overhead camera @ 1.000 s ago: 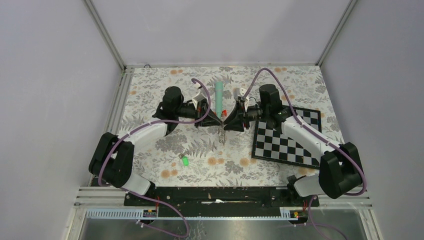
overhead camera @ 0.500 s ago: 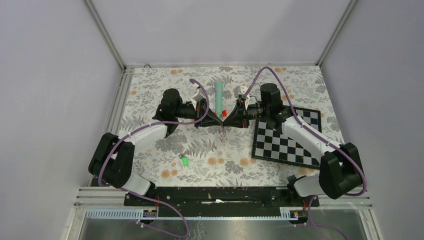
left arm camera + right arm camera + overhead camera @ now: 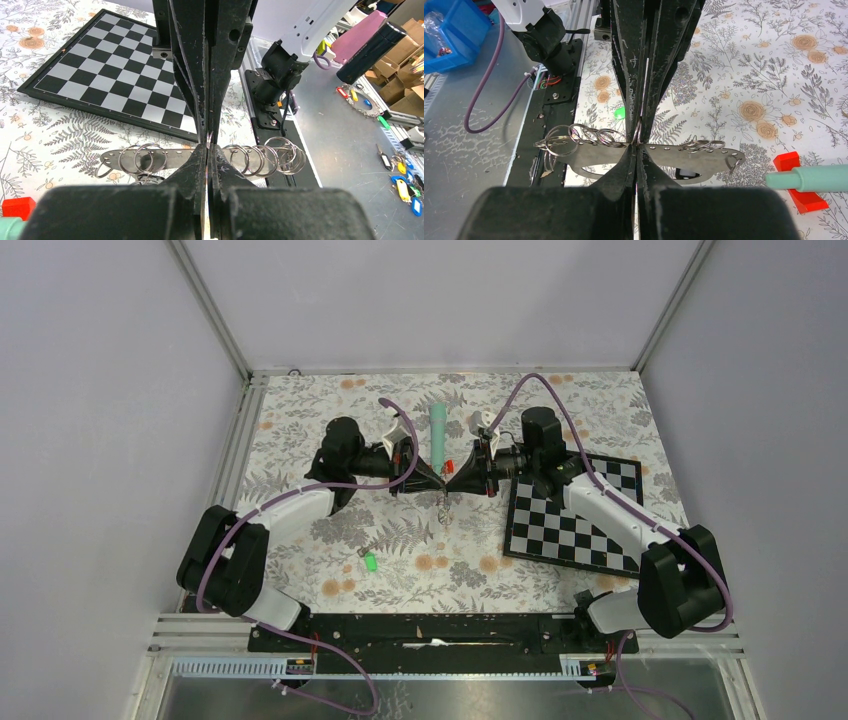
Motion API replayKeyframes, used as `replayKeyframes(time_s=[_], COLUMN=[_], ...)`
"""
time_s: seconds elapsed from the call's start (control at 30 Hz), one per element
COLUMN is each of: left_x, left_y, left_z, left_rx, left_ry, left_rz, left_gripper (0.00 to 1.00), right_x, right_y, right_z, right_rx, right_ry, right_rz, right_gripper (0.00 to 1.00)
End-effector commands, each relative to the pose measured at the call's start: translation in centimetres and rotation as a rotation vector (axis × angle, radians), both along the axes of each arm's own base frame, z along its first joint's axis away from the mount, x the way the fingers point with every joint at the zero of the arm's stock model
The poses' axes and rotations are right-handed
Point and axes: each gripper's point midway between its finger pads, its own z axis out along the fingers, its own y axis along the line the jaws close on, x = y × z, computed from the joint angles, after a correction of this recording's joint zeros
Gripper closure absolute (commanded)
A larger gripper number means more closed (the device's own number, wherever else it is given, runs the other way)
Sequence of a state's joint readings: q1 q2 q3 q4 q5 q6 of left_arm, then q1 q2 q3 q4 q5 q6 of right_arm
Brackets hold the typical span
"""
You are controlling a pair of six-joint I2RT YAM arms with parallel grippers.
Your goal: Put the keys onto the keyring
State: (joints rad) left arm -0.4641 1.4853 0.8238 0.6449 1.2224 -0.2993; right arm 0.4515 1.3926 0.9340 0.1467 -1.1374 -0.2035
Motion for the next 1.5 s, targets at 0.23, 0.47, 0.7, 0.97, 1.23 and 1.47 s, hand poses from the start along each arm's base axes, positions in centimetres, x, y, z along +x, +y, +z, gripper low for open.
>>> replayKeyframes(time_s=[0.23,0.47,0.7,0.97,1.23,1.47], left_x=[0.8,2.2,1.4,0.3,0.5,0.6], left_y=[0.0,0.2,-0.3,-1.9,-2.3,-2.3], left_z=[-0.6,-1.4,-1.9,-3.5,-3.2,-2.7], left_rx=[0.047,0.153,0.176,0.201,0.205,0.204], left_ry=[-0.123,-0.240,-0.353,-0.457,-0.479,-0.493], left_rz=[0.038,0.008,-0.101,-0.182,-0.180,-0.173], left_gripper=[0.94,0.69,0.46,0.46,0.55,0.58], right_x=[1.1,0.5,0.2,-0.1,-0.6,-1.0], right_y=[-0.4,-1.4,-1.9,-1.9,-1.9,-2.0], right_z=[0.9,-1.2,-1.9,-1.9,-2.6,-3.2], right_rx=[-0.040,-0.145,-0.214,-0.224,-0.227,-0.229], right_ry=[-0.093,-0.076,-0.065,-0.042,-0.026,-0.015], right_rz=[-0.042,-0.054,-0.067,-0.064,-0.054,-0.040], right_gripper=[1.00,1.00,1.00,1.00,1.00,1.00])
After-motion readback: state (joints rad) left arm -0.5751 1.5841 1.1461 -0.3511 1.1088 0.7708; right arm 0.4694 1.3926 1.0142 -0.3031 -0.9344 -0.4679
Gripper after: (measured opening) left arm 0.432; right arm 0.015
